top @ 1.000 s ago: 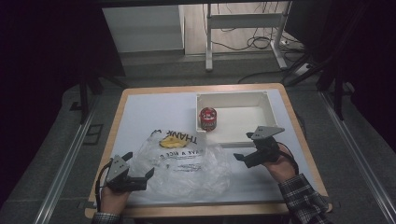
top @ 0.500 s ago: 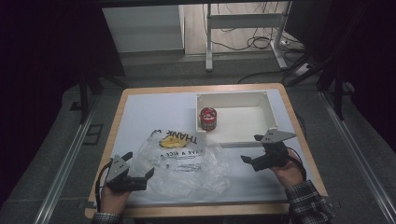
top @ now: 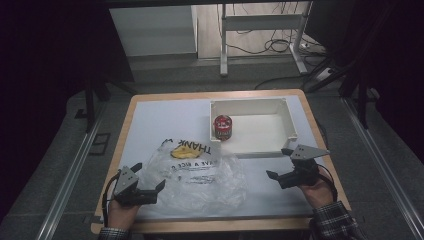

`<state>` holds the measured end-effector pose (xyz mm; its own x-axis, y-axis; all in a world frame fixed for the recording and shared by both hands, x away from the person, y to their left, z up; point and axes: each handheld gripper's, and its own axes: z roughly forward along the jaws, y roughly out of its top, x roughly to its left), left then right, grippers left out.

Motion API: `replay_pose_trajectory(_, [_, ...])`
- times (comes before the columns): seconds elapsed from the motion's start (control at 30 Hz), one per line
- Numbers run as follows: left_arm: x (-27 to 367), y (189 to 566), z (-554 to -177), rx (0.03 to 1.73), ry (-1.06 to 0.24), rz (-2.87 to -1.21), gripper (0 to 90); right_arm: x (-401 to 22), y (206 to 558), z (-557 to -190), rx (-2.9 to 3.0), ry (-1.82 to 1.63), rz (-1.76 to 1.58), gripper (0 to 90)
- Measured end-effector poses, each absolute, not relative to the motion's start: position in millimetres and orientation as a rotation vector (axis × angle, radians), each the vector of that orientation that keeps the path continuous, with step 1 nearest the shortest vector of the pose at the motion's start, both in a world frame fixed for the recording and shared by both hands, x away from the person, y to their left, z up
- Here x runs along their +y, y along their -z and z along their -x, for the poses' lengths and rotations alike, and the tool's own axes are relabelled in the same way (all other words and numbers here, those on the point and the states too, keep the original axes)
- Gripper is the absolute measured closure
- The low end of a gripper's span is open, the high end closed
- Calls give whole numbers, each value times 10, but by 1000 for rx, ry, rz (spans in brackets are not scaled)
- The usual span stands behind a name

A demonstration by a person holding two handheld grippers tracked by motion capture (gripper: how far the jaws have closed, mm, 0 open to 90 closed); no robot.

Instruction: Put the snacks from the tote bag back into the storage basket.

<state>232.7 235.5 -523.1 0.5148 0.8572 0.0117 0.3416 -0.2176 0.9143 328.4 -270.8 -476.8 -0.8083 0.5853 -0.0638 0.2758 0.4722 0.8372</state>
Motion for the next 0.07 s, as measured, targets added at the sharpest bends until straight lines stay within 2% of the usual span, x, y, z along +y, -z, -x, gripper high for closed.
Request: replay_pose_trajectory(0.07, [2354, 5231, -2329, 1004, -668, -1789, 0, -2715, 4770, -3281, 2381, -1261, -728, 33])
